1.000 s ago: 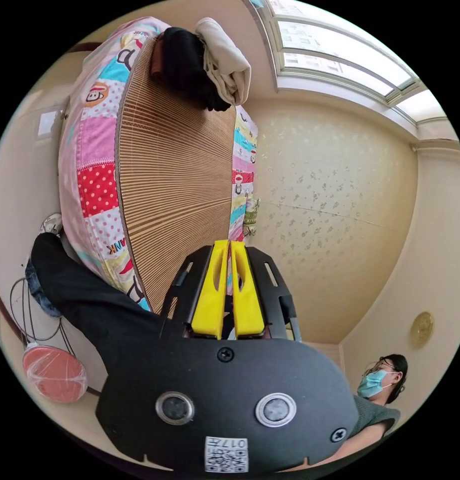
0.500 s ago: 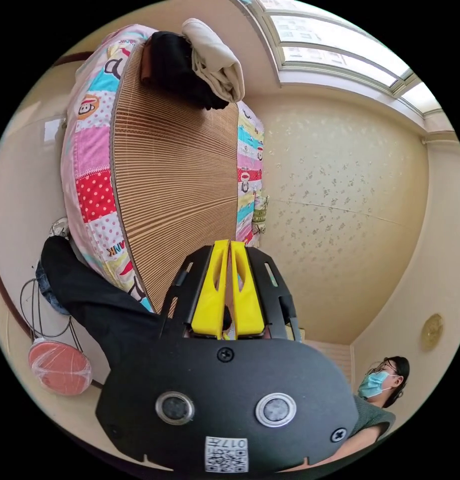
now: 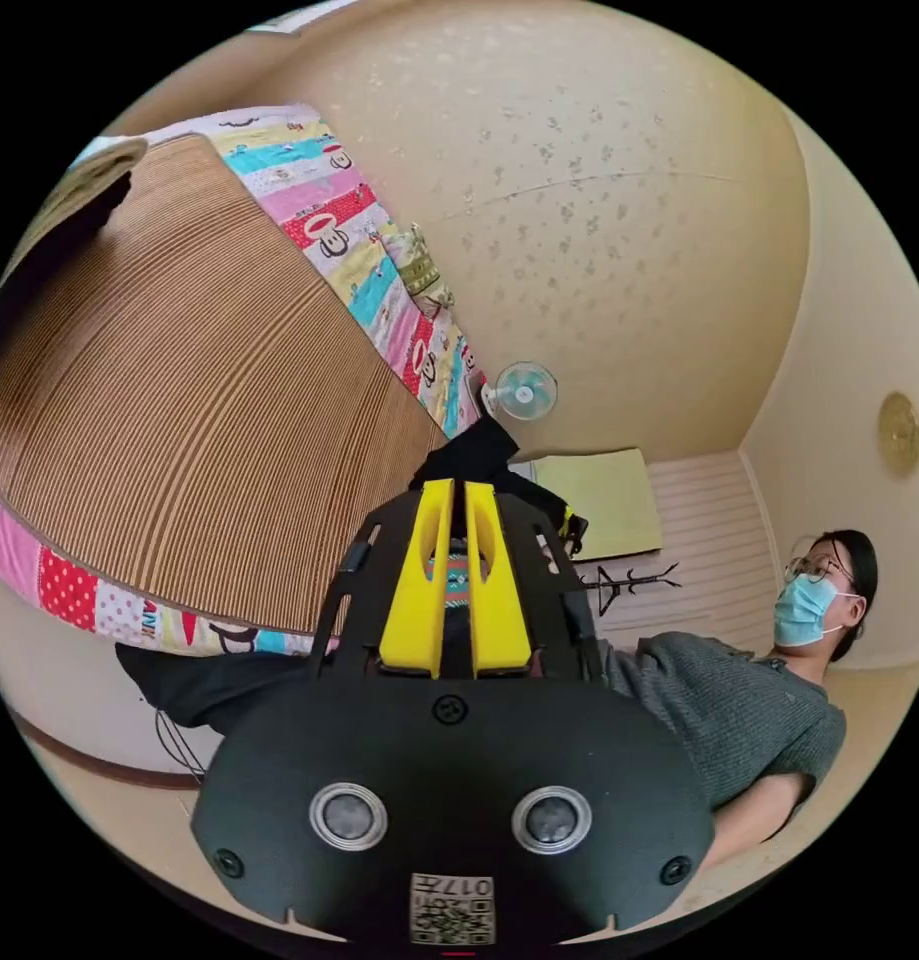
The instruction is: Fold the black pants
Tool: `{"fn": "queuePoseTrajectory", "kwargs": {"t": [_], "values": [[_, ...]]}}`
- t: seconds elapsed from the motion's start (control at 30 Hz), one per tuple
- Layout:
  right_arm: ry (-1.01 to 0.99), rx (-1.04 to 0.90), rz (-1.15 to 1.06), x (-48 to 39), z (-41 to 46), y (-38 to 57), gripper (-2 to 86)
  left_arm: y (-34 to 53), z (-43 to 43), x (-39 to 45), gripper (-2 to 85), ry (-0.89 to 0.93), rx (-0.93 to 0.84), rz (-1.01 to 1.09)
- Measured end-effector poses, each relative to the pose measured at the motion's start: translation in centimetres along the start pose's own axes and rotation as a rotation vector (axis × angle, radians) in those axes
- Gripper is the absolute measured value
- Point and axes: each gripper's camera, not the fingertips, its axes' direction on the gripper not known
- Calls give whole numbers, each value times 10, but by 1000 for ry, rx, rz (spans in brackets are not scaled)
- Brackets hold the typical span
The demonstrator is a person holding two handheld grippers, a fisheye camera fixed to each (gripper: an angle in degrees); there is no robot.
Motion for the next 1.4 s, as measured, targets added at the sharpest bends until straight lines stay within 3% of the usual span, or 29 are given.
{"fn": "queuePoseTrajectory", "kwargs": {"t": [0.23,0.37,0.43,0.53,0.63,0.73,0.87,0.93,1.03,1.2,1.3,1.4], "values": [[-370,58,-541,-87,-11,13,6,-19,92,85,104,64,-240,260],[-534,156,-659,-92,-2,31,5,-10,155,115,146,229,-375,286],[-783,203,-732,-80,9,41,5,-4,178,118,170,306,-399,244],[-1035,186,-765,-67,40,52,7,8,204,120,184,466,-383,175],[-1163,77,-697,-55,85,63,11,24,233,128,191,652,-444,126],[-1172,-53,-557,-37,123,78,21,39,240,138,114,687,-424,118],[-934,-133,-411,-13,125,101,49,44,185,149,63,627,-170,213],[-554,-185,-255,-2,120,117,80,45,160,156,62,622,-70,250],[-57,-158,-166,-8,115,140,127,49,126,179,60,430,53,311],[239,-262,-481,-87,183,175,181,57,131,226,57,-50,50,326],[383,-439,-672,-123,268,206,196,65,164,235,60,-59,-38,341],[512,-560,-729,-120,326,231,131,70,176,243,68,-80,-66,359]]}}
